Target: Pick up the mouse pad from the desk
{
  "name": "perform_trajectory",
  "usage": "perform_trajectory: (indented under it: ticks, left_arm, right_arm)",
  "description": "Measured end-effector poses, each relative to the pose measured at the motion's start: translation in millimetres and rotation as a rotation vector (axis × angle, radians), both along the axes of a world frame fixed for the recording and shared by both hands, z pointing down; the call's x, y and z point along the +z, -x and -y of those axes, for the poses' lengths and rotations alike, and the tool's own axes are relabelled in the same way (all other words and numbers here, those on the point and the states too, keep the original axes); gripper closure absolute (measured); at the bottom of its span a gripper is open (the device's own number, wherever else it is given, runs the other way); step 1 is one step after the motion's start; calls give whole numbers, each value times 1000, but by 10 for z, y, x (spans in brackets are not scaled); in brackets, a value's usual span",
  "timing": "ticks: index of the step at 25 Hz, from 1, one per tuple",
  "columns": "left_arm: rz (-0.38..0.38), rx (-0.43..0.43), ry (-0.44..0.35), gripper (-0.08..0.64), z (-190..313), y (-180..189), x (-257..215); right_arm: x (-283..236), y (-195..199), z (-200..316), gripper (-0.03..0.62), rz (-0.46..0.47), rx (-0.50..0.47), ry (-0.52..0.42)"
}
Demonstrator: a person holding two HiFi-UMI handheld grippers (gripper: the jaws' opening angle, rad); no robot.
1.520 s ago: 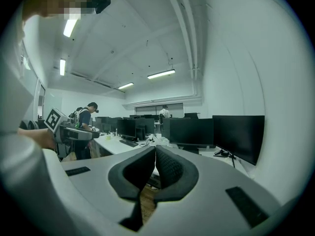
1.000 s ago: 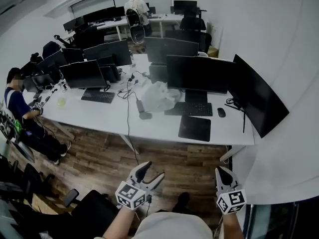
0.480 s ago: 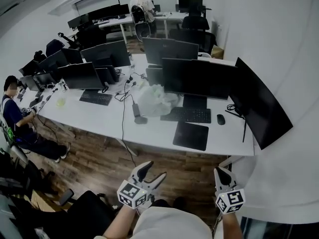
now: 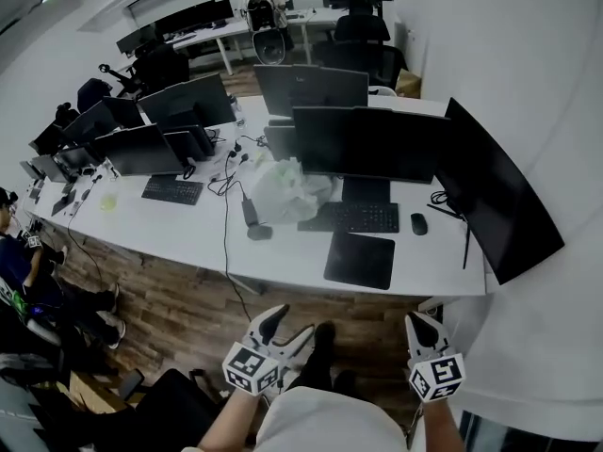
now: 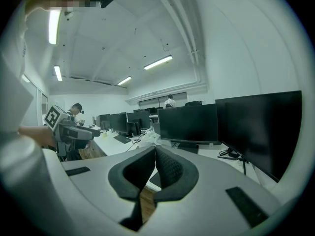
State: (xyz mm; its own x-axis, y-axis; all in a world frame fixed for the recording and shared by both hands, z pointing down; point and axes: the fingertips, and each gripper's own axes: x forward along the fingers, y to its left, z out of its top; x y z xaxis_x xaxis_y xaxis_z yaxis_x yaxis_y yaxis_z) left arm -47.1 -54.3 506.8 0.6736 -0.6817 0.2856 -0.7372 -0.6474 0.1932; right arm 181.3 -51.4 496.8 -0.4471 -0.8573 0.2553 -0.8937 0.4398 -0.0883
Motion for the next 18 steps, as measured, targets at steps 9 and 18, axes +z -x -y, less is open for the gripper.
perform_trajectory:
  ticks: [9, 18]
  left_arm:
    - [14, 65, 34, 252, 850, -117, 323]
    - [19, 151, 107, 244, 1710, -299, 658]
  right_arm:
    - [215, 1, 729, 578, -21, 44, 52]
    - [492, -24, 1461, 578, -25, 103, 117]
